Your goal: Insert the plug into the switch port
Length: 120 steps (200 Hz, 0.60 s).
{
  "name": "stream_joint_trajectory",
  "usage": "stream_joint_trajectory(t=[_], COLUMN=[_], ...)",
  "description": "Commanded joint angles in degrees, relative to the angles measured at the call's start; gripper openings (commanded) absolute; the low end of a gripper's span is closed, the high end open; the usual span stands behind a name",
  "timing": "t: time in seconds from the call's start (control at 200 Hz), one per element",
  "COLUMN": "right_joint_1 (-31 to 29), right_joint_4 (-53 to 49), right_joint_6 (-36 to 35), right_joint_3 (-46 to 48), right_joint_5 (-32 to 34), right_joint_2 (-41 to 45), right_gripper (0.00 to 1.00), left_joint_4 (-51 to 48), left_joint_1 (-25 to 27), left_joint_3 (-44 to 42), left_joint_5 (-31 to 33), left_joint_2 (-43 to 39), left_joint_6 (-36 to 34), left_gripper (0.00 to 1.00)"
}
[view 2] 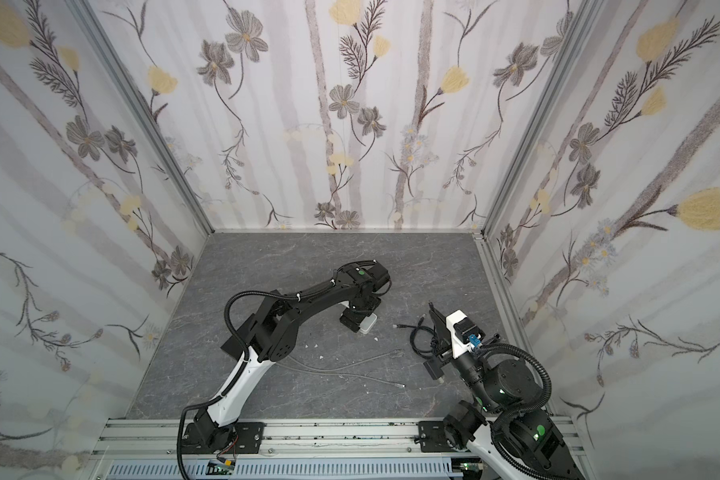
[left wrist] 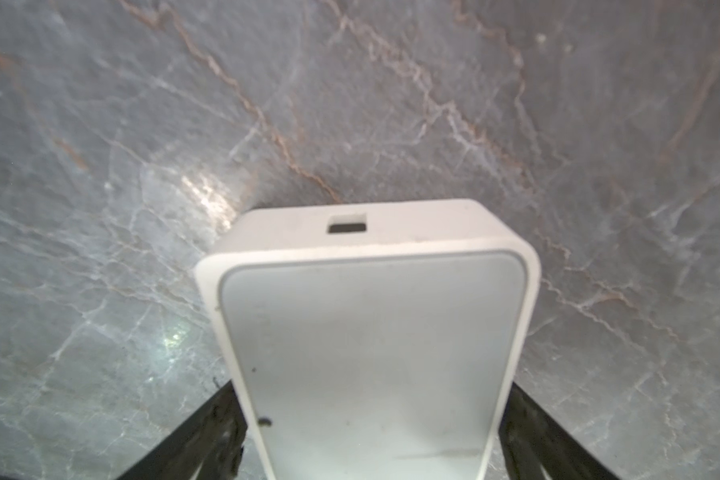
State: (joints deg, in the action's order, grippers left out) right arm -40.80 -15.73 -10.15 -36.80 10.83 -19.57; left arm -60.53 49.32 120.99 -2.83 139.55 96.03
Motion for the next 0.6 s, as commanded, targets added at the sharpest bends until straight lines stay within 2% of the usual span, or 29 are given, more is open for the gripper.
stream_joint_trajectory(t=[0.0, 0.04, 0.175, 0.3, 0.45, 0.51, 0.595], right_joint_1=[-0.02, -0.02, 0.01, -0.01, -0.01, 0.01, -0.01], right_joint_4=[0.96, 0.96, 0.71, 0.10, -0.18, -0.18, -0.04], right_joint_6=[-0.58, -0.58, -0.48, -0.48, -0.52, -0.41, -0.36], right_joint_3=[0.21, 0.22, 0.46, 0.57, 0.58, 0.58, 0.59], right_joint_5=[-0.48, -0.44, -0.13, 0.42, 0.95, 0.86, 0.38], right_joint_2=[-0.20, -0.12, 0.40, 1.00, 0.98, 0.69, -0.03], right_gripper=[0.00, 0.00, 0.00, 0.00, 0.00, 0.00, 0.00], left_joint_4=[1.98, 1.83, 3.08, 3.92, 8.16, 14.20, 30.09], left_joint_1=[0.25, 0.29, 0.20, 0.09, -0.19, -0.68, -2.33], left_joint_3=[-0.54, -0.81, -3.29, -4.43, -7.88, -14.19, -27.04], left_joint_5=[-0.42, -0.46, 0.04, 2.40, 10.09, 12.70, 12.84], left_joint_2=[0.64, 0.57, -0.47, -2.14, -9.06, -14.91, -25.67], left_joint_6=[1.12, 1.16, 0.99, -2.10, -13.26, -20.64, -32.38], left_gripper=[0.90, 0.88, 0.67, 0.65, 0.66, 0.66, 0.66])
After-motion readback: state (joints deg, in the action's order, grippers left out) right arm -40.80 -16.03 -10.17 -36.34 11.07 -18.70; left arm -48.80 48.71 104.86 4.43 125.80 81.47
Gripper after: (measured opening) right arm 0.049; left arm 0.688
